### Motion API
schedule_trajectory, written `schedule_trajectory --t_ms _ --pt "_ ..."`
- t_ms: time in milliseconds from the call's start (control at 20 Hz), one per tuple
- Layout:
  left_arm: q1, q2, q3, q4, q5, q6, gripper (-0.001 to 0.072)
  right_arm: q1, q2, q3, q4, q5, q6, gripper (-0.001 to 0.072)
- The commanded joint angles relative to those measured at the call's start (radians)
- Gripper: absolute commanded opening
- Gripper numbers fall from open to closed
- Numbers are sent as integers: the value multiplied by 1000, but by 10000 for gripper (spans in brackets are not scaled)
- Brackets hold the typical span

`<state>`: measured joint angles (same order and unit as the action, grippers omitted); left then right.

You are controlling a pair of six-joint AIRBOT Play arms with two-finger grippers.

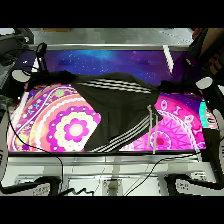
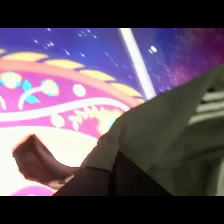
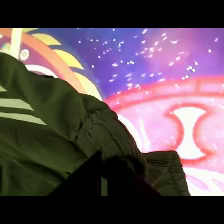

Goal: Fold the clothes and pants, and hang the long-sleeved shirts on hangers.

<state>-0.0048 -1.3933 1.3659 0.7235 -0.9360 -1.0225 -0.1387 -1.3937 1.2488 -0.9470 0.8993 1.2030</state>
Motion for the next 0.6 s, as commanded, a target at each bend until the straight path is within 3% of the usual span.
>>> schedule_trajectory --t_ms 0,100,250,400,550 --pt "-11 19 0 -10 -372 -89 4 0 -24 0 -92 115 -63 21" --pt "-27 18 0 18 -630 -144 4 0 -24 0 -189 288 -62 22" --pt "-74 17 0 83 -869 -183 4 0 -24 0 -331 533 -66 22" --pt "-157 15 -1 167 -913 -182 4 0 -24 0 -377 726 -127 22" --pt "-259 15 -40 197 -913 -182 6 0 -24 0 -376 791 -143 22"
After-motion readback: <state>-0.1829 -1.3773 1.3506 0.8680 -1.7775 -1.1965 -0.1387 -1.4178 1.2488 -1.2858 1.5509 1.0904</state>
